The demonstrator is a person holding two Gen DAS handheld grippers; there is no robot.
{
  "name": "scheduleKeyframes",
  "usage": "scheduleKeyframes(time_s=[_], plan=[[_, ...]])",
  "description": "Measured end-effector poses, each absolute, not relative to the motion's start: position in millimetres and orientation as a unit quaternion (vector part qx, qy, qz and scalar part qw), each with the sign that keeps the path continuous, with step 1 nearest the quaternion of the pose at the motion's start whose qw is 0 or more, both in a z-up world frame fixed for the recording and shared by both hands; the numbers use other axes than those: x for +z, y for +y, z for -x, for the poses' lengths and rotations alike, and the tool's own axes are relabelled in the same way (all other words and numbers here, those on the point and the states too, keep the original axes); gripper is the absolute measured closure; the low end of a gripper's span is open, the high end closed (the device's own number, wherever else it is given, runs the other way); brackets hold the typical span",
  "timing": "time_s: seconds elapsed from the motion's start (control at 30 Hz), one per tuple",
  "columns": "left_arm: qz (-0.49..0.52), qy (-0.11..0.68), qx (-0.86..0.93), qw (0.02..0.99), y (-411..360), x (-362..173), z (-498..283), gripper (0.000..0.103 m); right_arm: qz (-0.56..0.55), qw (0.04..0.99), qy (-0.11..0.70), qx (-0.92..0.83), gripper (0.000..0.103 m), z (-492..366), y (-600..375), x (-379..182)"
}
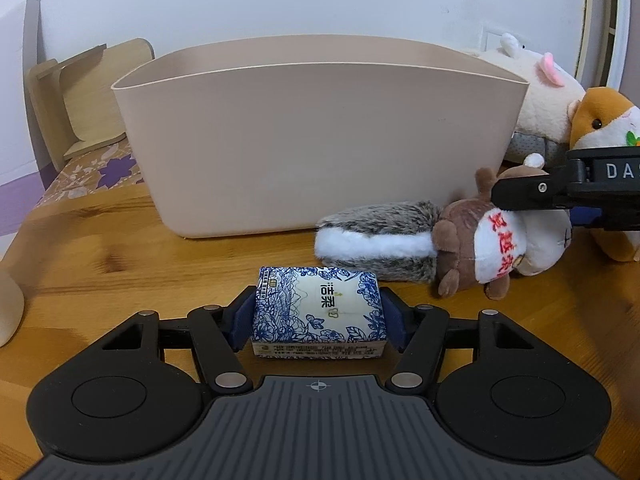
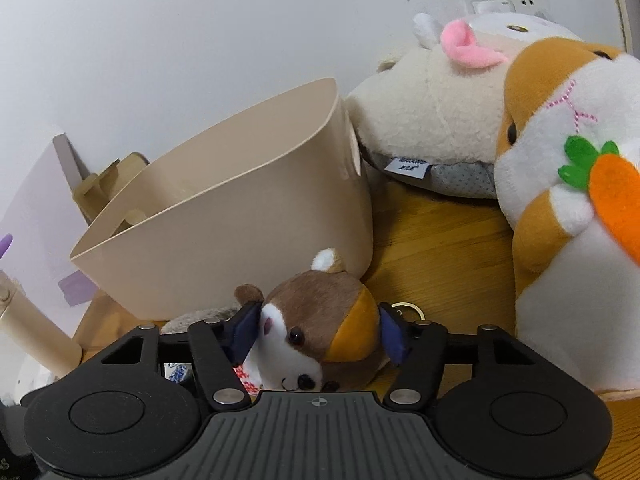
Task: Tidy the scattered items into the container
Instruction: 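Grasp the blue-and-white tissue pack with the left tool while the right grasps the brown plush dog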
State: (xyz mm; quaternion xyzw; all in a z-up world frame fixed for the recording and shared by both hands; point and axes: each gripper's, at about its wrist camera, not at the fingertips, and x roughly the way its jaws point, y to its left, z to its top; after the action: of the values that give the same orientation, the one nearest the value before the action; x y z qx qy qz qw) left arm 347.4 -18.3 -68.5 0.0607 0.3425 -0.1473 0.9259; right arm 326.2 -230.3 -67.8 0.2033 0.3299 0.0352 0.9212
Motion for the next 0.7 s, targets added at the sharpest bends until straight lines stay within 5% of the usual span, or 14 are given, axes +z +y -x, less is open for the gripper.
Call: scheduleKeyframes(time_s=[0.7], plan=[[-0.046, 0.324, -0.146, 0.933, -8, -55, -336, 0.039, -0.162, 0.942, 0.289, 0.058, 0.045, -292, -229, -52]])
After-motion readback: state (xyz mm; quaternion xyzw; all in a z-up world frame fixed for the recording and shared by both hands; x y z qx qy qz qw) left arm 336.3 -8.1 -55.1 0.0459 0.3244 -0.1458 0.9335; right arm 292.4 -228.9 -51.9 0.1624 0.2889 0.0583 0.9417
